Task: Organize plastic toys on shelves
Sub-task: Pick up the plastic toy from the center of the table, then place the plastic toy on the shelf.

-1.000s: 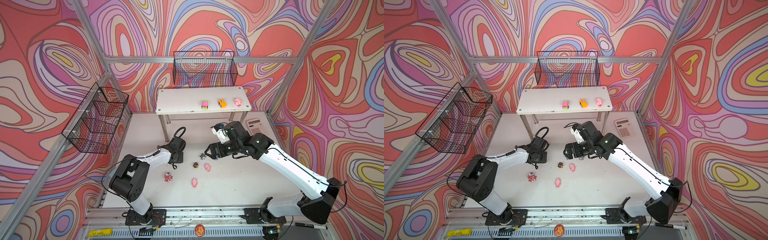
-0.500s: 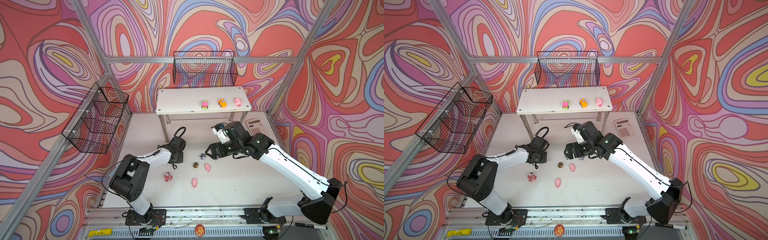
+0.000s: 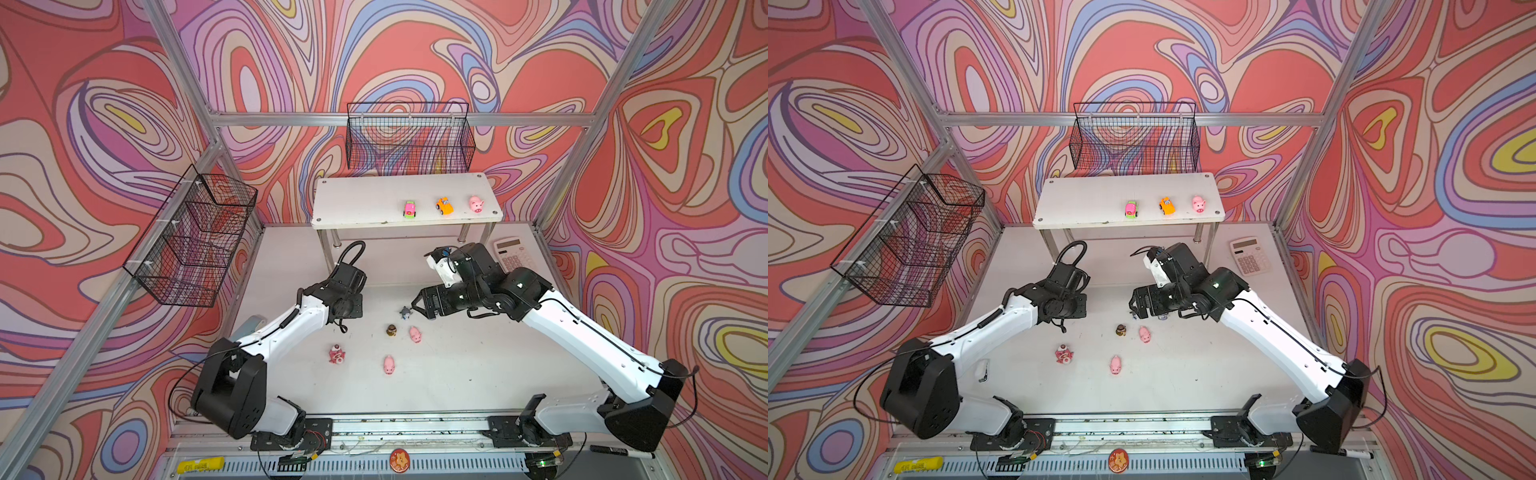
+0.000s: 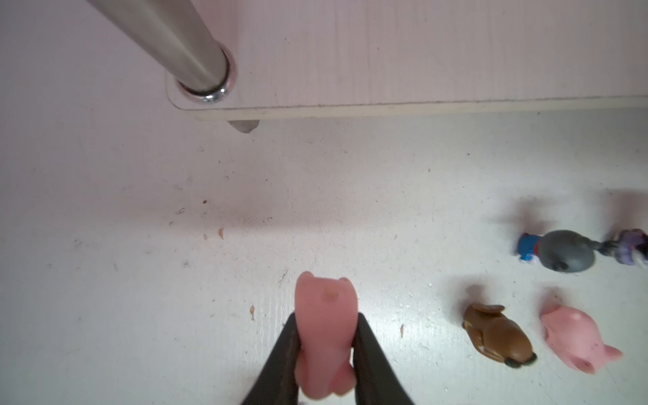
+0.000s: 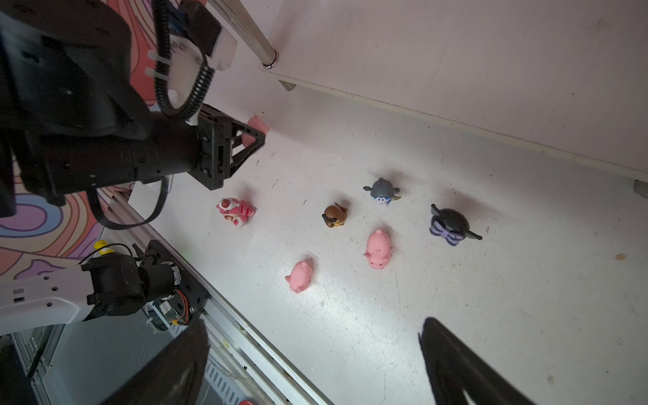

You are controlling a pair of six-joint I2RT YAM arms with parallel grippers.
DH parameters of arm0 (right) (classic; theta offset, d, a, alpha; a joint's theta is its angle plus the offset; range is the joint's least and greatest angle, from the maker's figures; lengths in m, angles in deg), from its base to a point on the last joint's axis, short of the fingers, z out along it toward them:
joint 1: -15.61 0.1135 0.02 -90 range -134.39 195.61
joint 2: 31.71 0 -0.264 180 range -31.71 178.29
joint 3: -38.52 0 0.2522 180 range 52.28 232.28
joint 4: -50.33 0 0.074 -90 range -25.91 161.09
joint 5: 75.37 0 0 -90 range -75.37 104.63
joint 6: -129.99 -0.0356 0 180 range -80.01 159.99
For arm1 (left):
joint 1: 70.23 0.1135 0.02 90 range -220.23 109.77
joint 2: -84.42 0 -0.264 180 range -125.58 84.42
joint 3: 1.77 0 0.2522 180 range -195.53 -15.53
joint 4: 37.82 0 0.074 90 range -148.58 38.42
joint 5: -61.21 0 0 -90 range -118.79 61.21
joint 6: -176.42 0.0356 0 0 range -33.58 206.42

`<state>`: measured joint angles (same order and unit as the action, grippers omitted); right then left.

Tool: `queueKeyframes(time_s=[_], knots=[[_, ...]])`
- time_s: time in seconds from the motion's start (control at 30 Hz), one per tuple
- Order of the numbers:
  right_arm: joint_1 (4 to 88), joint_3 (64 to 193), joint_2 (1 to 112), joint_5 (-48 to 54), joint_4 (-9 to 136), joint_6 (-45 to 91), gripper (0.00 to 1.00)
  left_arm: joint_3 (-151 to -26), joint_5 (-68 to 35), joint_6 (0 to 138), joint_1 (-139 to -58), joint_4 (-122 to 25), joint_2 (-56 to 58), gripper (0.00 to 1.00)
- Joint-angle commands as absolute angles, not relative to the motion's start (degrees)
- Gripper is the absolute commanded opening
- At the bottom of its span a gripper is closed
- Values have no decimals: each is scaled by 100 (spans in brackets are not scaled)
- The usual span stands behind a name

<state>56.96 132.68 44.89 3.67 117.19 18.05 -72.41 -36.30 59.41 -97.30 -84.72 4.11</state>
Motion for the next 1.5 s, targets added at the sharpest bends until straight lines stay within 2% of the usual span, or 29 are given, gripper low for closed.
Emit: queueKeyframes(time_s=[0.0, 0.3, 0.53, 0.97, 1.47], knots=[[5708, 13175, 4336, 385, 11574, 1839, 99, -7445, -3691, 5840, -9757, -9244, 848, 27], [5705, 13253, 4318, 228, 11465, 1881, 98, -8061, -3729, 5767, -9903, -10229, 1951, 29], [5708, 13297, 4184, 105, 11436, 1851, 99, -9064, -3765, 5873, -9923, -10782, 2189, 29], [5707, 13193, 3728, 99, 11359, 1800, 98, -11361, -3823, 6268, -9924, -11185, 1085, 28], [5708, 13897, 3891, 374, 10825, 2023, 98, -13744, -3745, 6506, -9947, -11292, -626, 30]])
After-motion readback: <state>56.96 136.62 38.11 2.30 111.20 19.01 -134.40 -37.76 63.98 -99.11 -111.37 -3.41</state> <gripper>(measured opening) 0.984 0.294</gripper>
